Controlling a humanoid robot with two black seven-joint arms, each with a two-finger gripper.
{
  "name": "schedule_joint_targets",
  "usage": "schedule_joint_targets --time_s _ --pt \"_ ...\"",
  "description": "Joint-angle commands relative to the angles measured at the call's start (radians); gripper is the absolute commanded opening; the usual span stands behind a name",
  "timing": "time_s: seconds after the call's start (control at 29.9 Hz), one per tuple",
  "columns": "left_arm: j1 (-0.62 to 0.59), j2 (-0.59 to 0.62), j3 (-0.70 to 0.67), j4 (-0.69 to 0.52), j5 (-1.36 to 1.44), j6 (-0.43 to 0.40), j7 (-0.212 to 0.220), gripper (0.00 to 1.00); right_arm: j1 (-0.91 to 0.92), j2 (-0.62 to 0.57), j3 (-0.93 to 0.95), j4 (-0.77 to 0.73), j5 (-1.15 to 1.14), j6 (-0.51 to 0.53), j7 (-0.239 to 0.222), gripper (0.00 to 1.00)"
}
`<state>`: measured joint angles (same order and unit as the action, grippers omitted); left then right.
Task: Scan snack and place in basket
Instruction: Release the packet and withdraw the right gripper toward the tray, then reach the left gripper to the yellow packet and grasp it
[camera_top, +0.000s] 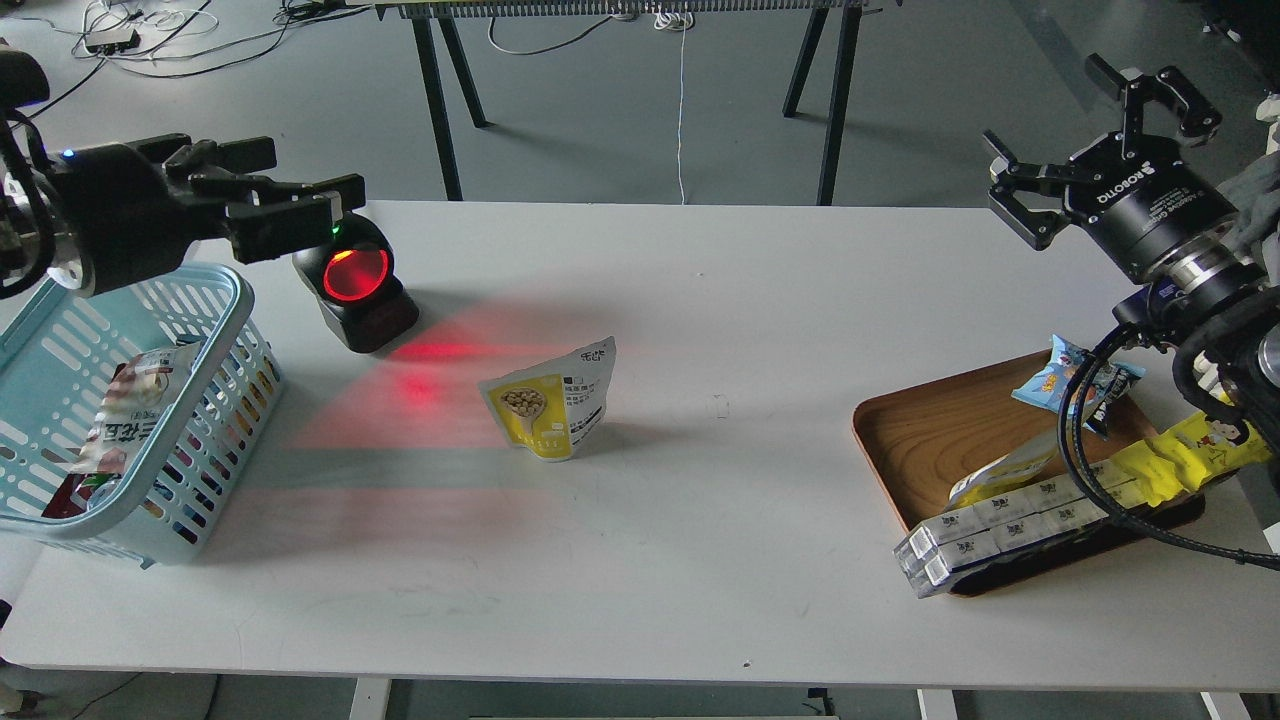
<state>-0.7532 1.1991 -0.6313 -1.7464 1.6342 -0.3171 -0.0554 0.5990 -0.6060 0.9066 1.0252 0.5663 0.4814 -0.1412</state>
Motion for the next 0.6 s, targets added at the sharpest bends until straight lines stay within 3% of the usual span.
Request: schedule_joint_targets --time_s 0.0,0.57 --pt "0.0 -0.044 0.044 -0.015 0.174 0.018 0.002 1.0 -0.004 0.008 0.0 0.0 -0.002 -0.004 0.0 0.96" --pt "0.052 -0.331 0.105 -0.016 0.403 0.021 0.039 0.99 -0.004 0.008 -0.006 0.0 -0.003 -0.011 0.002 0.96"
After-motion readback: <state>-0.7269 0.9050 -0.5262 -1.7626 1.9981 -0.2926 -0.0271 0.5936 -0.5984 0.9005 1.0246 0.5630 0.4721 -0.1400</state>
